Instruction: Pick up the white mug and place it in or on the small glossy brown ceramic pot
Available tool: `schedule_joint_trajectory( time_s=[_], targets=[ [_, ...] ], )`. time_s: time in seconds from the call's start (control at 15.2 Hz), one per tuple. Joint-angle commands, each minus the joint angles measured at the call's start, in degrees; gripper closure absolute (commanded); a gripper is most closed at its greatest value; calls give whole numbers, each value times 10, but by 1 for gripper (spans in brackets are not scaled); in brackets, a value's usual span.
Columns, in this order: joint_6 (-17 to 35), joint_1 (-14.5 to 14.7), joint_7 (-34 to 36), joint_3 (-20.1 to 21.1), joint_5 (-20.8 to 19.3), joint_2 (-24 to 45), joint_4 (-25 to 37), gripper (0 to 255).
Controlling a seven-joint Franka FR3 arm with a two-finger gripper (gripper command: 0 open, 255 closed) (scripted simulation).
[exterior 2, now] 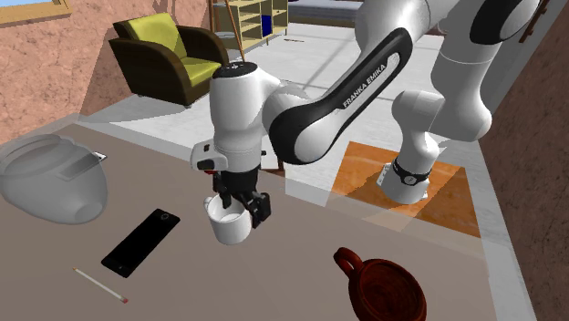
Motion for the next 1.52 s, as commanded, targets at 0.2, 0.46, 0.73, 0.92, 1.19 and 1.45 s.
schedule_joint_trajectory(
  time_s=[0.2,0.46,0.73,0.92,1.19,1.45],
  targets=[
    [32,-6,-14,7,21,30,-6,0],
    [32,-6,-14,7,21,30,-6,0],
    [32,-6,-14,7,21,29,-6,0],
    [32,-6,-14,7,21,29,-6,255],
    [32,-6,-14,7,21,29,-6,255],
    [26,-5,-12,6,18,25,-4,255]
  ],
)
